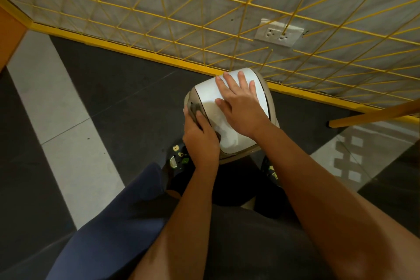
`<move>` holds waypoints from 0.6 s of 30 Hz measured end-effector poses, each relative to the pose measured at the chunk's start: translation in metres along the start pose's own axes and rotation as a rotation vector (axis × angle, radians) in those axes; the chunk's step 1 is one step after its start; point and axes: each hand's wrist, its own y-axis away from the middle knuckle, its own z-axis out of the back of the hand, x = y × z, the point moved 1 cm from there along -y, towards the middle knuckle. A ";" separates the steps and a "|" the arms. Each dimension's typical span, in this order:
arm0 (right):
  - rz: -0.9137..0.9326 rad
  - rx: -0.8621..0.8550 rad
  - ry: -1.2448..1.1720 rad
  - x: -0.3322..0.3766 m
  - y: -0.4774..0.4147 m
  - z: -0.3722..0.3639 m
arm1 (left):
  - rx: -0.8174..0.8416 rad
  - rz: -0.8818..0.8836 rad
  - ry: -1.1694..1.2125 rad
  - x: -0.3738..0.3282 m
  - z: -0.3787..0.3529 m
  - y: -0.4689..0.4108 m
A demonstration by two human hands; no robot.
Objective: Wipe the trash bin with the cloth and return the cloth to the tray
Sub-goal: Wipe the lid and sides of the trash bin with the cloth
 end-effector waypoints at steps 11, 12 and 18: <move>0.108 -0.012 -0.424 -0.015 0.023 0.006 | 0.087 -0.007 -0.007 -0.016 0.013 0.005; 0.108 -0.022 -0.469 -0.015 0.025 0.004 | 0.152 -0.036 -0.113 -0.023 0.015 -0.009; 0.093 -0.046 -0.559 -0.018 0.030 -0.012 | 0.662 -0.077 -0.466 -0.055 -0.001 -0.071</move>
